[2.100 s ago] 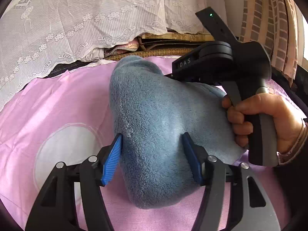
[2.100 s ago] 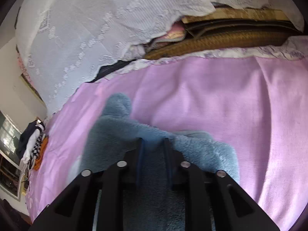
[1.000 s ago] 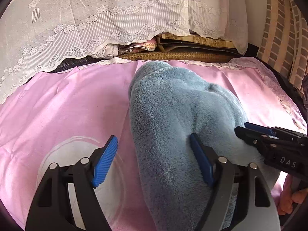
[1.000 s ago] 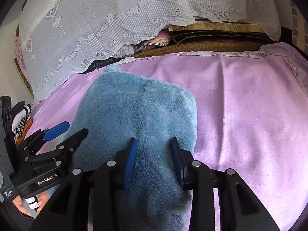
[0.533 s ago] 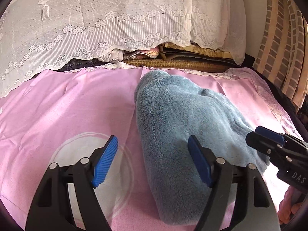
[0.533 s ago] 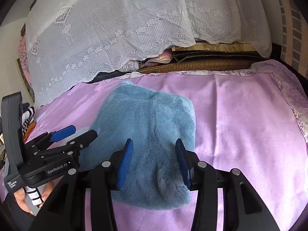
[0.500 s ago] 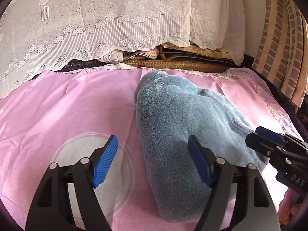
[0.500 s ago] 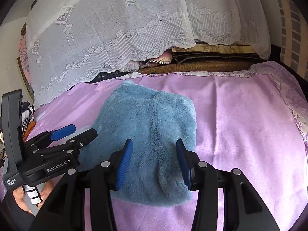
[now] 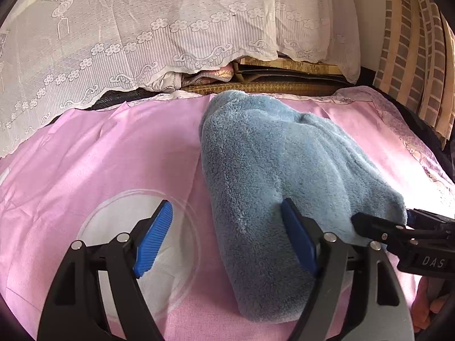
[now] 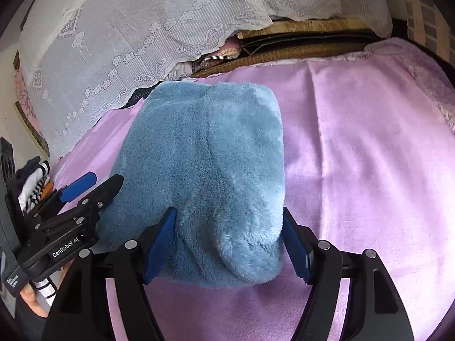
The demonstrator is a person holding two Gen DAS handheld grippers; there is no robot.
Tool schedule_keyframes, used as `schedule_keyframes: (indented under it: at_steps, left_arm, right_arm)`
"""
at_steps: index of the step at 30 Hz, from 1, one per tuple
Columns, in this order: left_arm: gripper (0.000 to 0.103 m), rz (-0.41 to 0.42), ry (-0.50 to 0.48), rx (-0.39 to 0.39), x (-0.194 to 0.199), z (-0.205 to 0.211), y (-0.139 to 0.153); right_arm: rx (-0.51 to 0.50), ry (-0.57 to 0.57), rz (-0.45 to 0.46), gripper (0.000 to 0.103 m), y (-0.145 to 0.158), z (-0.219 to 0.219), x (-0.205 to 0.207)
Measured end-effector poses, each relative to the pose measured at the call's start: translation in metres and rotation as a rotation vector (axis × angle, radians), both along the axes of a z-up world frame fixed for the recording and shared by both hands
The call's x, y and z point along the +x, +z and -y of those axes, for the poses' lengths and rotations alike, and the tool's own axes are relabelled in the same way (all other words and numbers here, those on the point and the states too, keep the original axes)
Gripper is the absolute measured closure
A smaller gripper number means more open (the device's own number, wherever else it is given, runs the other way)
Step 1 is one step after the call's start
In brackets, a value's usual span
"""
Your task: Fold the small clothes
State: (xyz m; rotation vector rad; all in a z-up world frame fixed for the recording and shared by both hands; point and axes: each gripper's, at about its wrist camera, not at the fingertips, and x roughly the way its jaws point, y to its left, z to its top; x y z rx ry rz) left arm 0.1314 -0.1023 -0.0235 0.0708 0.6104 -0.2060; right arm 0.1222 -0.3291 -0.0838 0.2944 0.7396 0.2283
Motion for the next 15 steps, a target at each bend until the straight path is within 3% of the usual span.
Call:
schedule_keyframes:
  at_steps: [3, 12, 15]
  left_arm:
    - [0.028, -0.001, -0.001, -0.019, -0.009, -0.005, 0.005]
    - [0.028, 0.044, -0.005, -0.021, -0.024, -0.010, 0.026]
    - [0.028, 0.042, 0.015, -0.025, -0.008, -0.013, 0.037]
  right_arm:
    - [-0.066, -0.009, 0.066, 0.031, 0.017, -0.006, -0.015]
    - [-0.130, 0.004, 0.253, 0.031, 0.056, -0.022, -0.059]
    - [-0.151, 0.027, 0.252, 0.041, 0.056, -0.030, -0.058]
